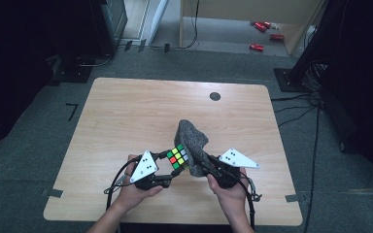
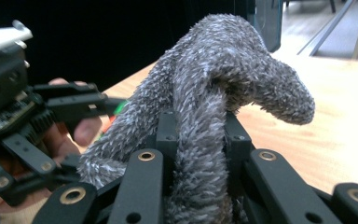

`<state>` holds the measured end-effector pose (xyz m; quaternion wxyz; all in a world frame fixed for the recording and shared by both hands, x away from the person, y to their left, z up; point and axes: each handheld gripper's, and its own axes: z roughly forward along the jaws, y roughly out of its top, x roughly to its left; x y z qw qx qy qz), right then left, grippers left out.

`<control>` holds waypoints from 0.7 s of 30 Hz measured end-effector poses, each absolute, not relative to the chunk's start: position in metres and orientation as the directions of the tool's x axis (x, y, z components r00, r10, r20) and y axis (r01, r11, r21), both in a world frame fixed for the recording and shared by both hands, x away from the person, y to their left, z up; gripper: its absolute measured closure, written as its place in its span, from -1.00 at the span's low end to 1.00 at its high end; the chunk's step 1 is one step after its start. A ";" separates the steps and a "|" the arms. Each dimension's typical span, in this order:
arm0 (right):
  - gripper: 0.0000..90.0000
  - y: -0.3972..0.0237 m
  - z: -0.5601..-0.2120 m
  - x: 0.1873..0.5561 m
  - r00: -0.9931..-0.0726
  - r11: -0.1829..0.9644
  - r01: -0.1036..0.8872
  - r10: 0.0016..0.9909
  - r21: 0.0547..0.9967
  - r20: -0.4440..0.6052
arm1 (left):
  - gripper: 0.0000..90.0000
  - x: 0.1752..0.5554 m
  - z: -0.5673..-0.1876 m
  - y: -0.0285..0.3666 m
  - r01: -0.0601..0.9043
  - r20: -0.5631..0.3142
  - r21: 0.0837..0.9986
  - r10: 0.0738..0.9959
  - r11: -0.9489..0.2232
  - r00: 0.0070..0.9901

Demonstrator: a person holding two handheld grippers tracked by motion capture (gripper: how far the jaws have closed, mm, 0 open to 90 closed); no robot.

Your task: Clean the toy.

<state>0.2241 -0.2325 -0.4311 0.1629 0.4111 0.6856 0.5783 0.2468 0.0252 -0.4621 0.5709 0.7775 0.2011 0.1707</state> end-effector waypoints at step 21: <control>0.66 -0.235 -0.442 0.232 -0.604 -0.025 0.426 0.736 0.904 0.305 | -0.21 0.251 -0.455 0.033 0.139 0.000 0.965 0.529 -0.223 0.849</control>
